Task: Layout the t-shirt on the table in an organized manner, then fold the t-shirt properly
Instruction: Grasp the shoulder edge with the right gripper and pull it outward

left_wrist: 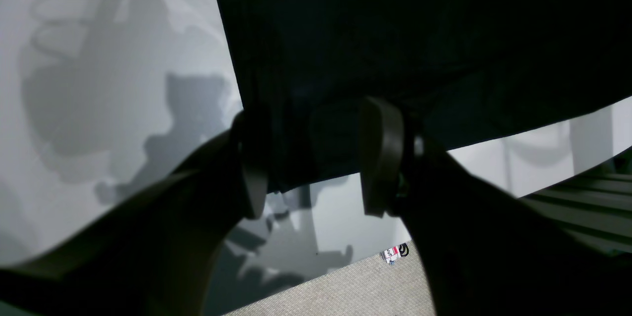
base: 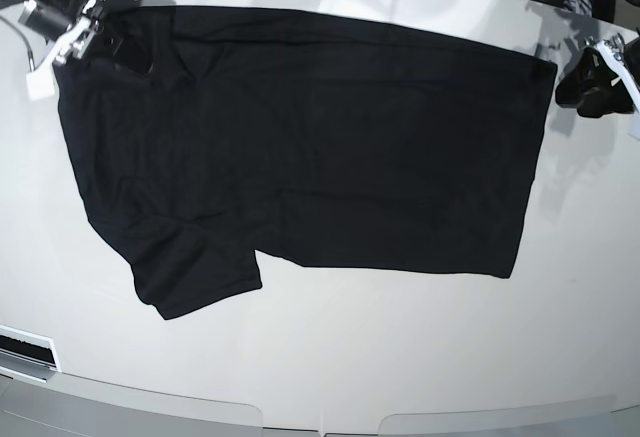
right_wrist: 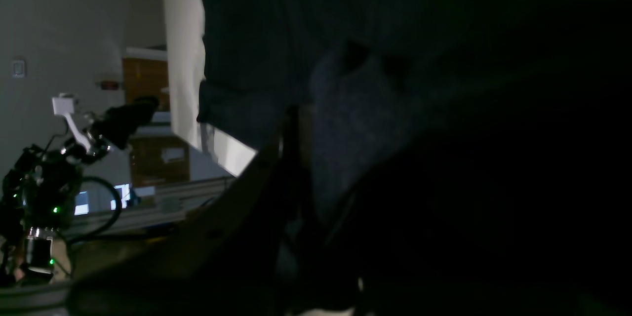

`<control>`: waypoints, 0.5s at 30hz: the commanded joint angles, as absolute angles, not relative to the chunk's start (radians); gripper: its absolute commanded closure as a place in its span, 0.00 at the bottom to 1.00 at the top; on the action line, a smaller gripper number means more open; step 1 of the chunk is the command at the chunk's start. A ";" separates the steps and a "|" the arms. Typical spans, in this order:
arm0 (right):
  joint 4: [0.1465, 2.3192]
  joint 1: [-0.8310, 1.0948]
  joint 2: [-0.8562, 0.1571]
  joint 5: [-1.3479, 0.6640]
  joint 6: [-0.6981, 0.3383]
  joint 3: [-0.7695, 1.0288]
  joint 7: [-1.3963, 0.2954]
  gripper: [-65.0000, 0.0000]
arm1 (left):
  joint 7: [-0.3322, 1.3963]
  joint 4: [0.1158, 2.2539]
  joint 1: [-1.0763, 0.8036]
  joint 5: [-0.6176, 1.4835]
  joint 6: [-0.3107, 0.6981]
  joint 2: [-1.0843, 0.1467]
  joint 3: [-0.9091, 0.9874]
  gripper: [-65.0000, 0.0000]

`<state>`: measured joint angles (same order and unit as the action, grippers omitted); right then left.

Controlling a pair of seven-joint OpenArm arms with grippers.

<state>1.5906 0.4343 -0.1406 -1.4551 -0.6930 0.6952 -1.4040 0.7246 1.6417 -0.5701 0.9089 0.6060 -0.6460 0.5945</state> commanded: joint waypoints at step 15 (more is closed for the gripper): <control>1.609 0.262 -0.152 -1.484 -0.698 0.701 -1.396 0.96 | 0.704 1.653 -0.567 0.928 0.609 -0.665 0.602 0.54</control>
<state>1.5906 0.2665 -0.1410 -1.4509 -0.6930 0.6956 -1.4105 0.7250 1.6417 -0.5701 0.9089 0.6060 -0.6460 0.5945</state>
